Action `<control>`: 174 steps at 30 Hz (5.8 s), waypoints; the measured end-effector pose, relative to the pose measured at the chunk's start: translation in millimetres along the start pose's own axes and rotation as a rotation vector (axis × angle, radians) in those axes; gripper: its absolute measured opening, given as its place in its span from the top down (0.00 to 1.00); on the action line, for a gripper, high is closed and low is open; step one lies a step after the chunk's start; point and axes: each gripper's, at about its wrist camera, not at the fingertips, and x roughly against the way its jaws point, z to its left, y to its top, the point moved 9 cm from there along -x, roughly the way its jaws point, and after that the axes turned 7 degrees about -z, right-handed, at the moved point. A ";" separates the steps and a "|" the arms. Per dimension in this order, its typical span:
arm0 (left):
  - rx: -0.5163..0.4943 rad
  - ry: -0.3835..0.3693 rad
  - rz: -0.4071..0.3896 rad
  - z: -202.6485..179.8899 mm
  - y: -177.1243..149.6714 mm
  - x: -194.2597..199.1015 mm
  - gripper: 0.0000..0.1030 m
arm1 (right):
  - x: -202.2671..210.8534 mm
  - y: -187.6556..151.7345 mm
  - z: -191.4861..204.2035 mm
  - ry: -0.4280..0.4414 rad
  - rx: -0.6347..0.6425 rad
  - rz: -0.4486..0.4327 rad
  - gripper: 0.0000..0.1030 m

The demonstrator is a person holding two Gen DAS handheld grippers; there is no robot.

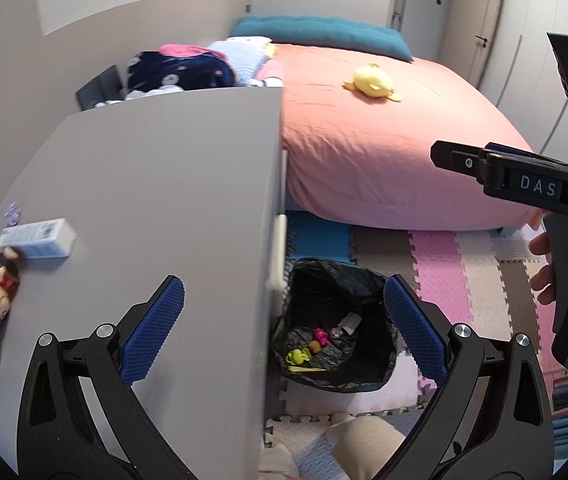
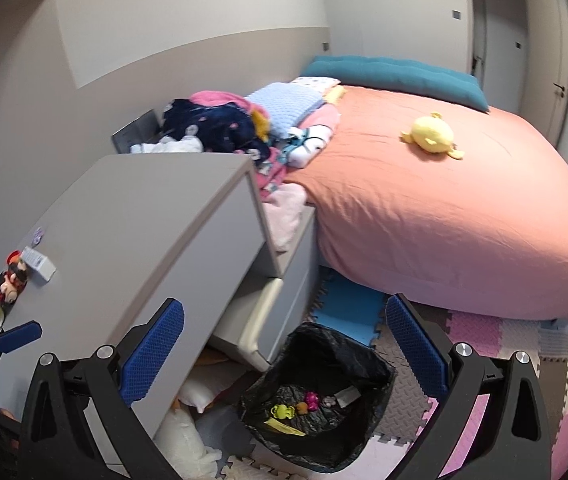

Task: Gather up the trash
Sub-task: 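Move both tools back over the table toward the teal toy and doll, then grasp the teal fan-shaped toy with the left tool while the right tool grasps the black-haired doll, then carry the teal toy and doll over the black bin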

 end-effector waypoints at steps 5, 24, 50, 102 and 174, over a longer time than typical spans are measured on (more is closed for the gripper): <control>0.028 0.044 -0.017 33.2 -7.3 14.4 0.06 | -4.9 1.0 39.5 0.042 0.037 0.007 0.02; 0.141 0.220 -0.064 169.3 -42.9 79.7 0.06 | -22.2 -17.8 192.4 0.193 0.163 0.061 0.02; 0.164 0.338 -0.060 297.2 -83.1 78.4 0.23 | -23.6 -37.4 320.0 0.364 0.180 0.134 0.02; 0.174 0.381 -0.055 366.1 -106.3 113.2 0.63 | -104.6 -64.3 452.1 0.371 0.084 0.222 0.11; -0.173 -0.108 0.002 -81.7 27.4 -27.6 0.62 | -0.9 -16.8 -55.4 -0.024 -0.198 0.070 0.20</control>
